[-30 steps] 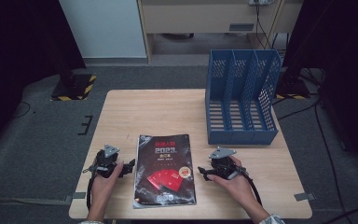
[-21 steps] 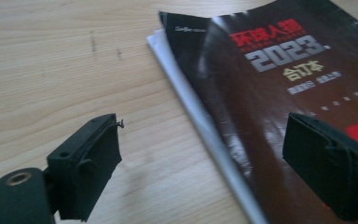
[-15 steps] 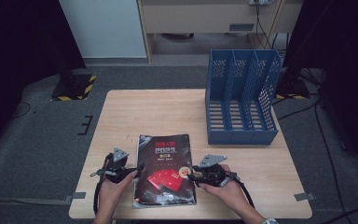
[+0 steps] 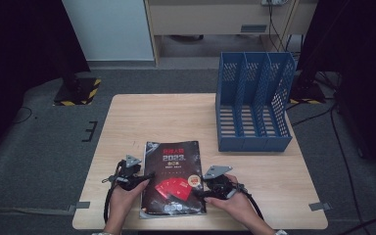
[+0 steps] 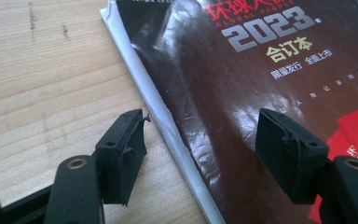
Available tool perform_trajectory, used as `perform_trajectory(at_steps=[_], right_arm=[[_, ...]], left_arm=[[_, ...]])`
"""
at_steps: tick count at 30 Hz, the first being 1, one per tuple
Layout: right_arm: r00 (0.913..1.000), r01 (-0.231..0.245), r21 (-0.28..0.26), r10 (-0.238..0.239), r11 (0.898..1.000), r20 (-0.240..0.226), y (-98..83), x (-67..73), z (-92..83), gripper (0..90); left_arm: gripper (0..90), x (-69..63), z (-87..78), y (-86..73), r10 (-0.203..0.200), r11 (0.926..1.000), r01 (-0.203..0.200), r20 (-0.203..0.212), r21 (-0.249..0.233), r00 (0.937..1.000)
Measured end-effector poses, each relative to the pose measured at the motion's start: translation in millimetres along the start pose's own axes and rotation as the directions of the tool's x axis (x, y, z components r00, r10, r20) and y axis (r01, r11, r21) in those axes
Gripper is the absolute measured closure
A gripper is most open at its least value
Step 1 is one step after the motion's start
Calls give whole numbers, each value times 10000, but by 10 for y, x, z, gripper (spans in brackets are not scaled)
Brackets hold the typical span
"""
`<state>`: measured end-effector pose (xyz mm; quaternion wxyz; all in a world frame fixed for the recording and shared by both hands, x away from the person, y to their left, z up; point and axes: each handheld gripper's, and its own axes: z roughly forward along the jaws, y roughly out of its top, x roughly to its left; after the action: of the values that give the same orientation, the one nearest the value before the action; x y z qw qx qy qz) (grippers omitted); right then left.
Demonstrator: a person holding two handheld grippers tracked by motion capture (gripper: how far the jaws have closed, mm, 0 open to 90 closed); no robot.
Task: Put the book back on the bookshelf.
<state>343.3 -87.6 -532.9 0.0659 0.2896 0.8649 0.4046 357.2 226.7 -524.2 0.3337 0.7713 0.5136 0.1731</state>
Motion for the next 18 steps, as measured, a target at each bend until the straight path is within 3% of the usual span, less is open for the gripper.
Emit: perform_trajectory(at_steps=[10, 18], right_arm=[[9998, 195, -11, -195, 9998, 90, -16, 48, 1, 339], [9997, 239, -1, -239, 9997, -80, -24, 103, -1, 350]], left_arm=[[274, 10, 32, -10, -85, 9999, 85, -32, -66, 10000], [308, -6, 50, 6, 54, 9999, -54, 18, -91, 10000]])
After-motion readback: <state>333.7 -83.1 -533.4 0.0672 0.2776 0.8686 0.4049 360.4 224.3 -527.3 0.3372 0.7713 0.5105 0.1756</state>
